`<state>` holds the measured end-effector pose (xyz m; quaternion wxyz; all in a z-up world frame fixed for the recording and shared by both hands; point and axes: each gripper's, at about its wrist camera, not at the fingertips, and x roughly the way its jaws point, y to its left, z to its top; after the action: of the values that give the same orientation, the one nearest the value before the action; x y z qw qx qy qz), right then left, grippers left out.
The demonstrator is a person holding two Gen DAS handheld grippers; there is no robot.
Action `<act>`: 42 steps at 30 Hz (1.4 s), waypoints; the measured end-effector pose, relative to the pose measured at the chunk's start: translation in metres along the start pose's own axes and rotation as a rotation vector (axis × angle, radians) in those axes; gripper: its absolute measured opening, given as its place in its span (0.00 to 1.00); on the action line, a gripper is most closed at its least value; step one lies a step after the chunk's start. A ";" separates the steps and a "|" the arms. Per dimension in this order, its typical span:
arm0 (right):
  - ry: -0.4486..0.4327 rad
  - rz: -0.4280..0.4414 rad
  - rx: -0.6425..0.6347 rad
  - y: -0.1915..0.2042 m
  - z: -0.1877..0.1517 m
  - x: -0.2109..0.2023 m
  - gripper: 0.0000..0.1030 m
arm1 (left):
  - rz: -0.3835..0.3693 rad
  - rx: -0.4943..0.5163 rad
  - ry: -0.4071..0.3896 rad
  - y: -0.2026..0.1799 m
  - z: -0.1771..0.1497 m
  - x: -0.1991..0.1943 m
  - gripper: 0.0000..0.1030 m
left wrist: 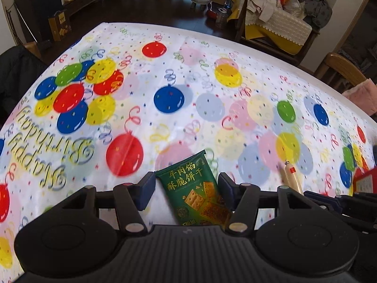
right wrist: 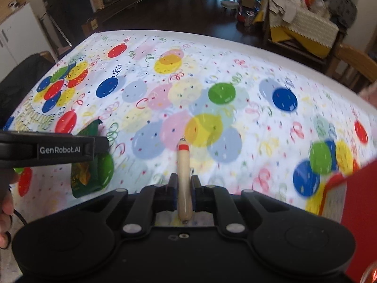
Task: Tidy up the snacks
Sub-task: 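Carry the green packet and stick snack in both tools over the red box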
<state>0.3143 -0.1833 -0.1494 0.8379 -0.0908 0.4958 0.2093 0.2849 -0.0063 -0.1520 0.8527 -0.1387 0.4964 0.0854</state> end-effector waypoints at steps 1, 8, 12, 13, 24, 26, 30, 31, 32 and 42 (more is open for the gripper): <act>-0.002 0.007 0.011 0.000 -0.004 -0.004 0.09 | -0.006 0.000 0.003 0.001 -0.003 -0.002 0.57; -0.009 0.011 0.090 -0.002 -0.038 -0.032 0.09 | -0.042 -0.003 0.007 0.002 -0.025 -0.025 0.56; -0.021 0.008 0.136 -0.006 -0.054 -0.048 0.09 | -0.063 0.003 0.007 0.001 -0.037 -0.038 0.56; -0.022 0.005 0.143 -0.007 -0.058 -0.052 0.09 | -0.064 0.005 0.011 0.000 -0.041 -0.040 0.55; -0.085 0.019 0.193 -0.016 -0.090 -0.105 0.09 | -0.127 0.051 -0.034 -0.020 -0.066 -0.085 0.44; -0.101 0.015 0.189 -0.018 -0.094 -0.115 0.09 | -0.137 0.068 -0.047 -0.026 -0.070 -0.093 0.43; -0.115 0.008 0.193 -0.024 -0.103 -0.128 0.09 | -0.127 0.094 -0.056 -0.032 -0.079 -0.097 0.43; -0.116 0.006 0.196 -0.025 -0.105 -0.130 0.09 | -0.123 0.094 -0.054 -0.031 -0.081 -0.097 0.43; -0.119 0.005 0.199 -0.027 -0.107 -0.133 0.09 | -0.122 0.094 -0.052 -0.032 -0.083 -0.097 0.43; -0.192 -0.009 0.217 -0.043 -0.118 -0.171 0.09 | -0.172 0.091 -0.093 -0.050 -0.082 -0.127 0.42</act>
<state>0.1682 -0.3092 -0.0612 0.8872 0.0185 0.4328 0.1586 0.1690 -0.0808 -0.0729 0.8844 -0.1377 0.4459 -0.0047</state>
